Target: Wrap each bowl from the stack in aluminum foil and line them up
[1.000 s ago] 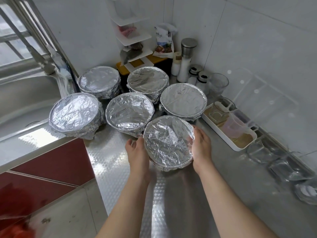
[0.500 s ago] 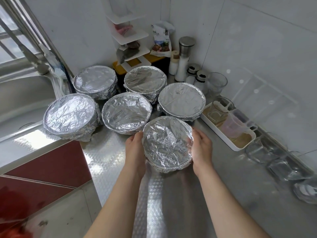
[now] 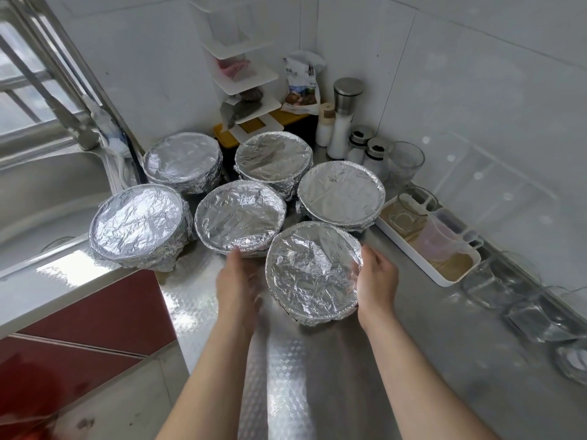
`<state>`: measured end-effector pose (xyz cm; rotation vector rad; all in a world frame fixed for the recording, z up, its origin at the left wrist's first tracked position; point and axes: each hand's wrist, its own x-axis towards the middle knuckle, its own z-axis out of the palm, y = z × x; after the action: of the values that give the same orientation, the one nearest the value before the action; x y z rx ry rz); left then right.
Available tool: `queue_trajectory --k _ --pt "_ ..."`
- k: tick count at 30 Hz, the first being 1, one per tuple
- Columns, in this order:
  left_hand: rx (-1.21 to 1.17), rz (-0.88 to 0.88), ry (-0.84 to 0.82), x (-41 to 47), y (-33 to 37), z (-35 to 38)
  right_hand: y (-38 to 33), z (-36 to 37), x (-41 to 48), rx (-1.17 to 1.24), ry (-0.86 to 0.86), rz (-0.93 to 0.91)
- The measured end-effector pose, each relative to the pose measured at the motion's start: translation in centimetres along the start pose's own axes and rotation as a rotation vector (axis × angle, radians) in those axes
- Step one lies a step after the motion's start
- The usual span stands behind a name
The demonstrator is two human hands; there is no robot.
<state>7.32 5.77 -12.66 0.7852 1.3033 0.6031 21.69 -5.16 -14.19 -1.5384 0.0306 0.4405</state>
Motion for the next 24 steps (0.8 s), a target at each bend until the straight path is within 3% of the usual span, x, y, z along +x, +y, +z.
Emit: queue_trajectory --k 3,10,15,19,24 --pt "0.013 0.082 0.161 1.5 0.8 -1.4 0.2 0.0 0.2 0.014 0.021 0.028" --pt "0.082 0.14 0.198 3.0 1.4 -1.3 0.8 0.6 0.7 0.015 0.053 0.003" --pt "0.081 0.1 0.122 1.1 1.4 -1.2 0.8 0.4 1.0 -0.044 0.045 -0.007" --pt "0.185 0.079 0.004 -1.0 -0.1 -0.6 0.3 0.1 0.8 -0.149 -0.074 -0.004" --pt "0.139 0.042 -0.076 -2.6 -1.8 -0.3 0.3 -0.5 0.6 -0.254 -0.238 0.023"
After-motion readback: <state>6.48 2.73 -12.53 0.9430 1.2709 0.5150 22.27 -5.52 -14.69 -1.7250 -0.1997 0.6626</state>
